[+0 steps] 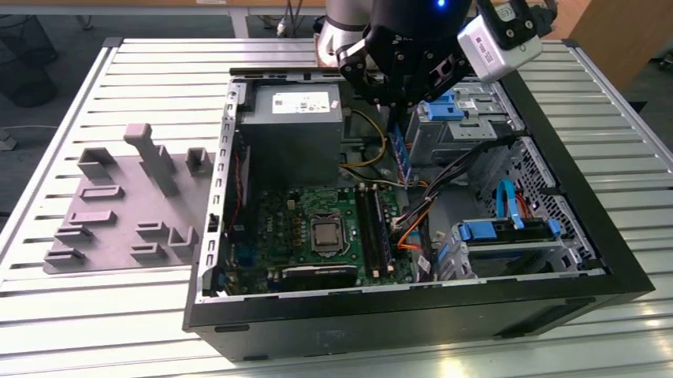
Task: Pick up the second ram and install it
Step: 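Insert the second ram into the second slot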
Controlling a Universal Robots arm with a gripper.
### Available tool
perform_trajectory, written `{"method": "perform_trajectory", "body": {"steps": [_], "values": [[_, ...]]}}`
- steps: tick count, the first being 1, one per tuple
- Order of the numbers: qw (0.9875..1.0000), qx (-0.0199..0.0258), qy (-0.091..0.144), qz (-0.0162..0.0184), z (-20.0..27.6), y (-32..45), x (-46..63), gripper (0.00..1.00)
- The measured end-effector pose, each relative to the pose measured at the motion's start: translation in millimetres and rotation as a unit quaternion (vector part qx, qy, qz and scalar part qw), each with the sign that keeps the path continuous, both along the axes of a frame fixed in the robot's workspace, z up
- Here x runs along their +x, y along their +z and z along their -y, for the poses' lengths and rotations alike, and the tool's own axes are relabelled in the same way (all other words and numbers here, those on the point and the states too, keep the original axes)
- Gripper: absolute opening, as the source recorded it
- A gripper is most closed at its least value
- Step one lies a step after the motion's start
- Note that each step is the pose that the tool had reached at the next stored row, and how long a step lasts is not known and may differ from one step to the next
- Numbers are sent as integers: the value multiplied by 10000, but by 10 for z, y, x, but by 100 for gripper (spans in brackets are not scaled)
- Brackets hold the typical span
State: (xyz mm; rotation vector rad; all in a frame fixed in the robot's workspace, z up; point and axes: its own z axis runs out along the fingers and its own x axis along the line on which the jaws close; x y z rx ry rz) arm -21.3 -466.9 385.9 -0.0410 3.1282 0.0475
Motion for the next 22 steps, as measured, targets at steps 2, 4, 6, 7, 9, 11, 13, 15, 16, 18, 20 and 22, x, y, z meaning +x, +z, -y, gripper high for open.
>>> {"method": "perform_trajectory", "body": {"steps": [2, 4, 6, 7, 9, 11, 13, 15, 16, 18, 20, 22], "values": [[10000, 0, 0, 0, 0, 0, -2, 14], [10000, 0, 0, -1, 0, -4, -4, 14], [10000, 1, -1, -7, 0, -30, -8, 14], [10000, 0, -1, -8, 0, -49, -10, 14], [10000, 0, -73, -9, 0, -84, -10, 14], [9999, -1, -159, -19, -1, -103, -11, 14], [9998, -1, -175, -60, 0, -120, -13, 14], [9998, -2, -175, -80, 0, -153, -14, 14], [9998, -2, -174, -85, 0, -171, -13, 14], [9998, -2, -150, -90, 0, -207, -13, 14], [9999, -2, -113, -97, 0, -245, -13, 14], [9999, -2, -103, -108, 1, -279, -13, 14]]}}
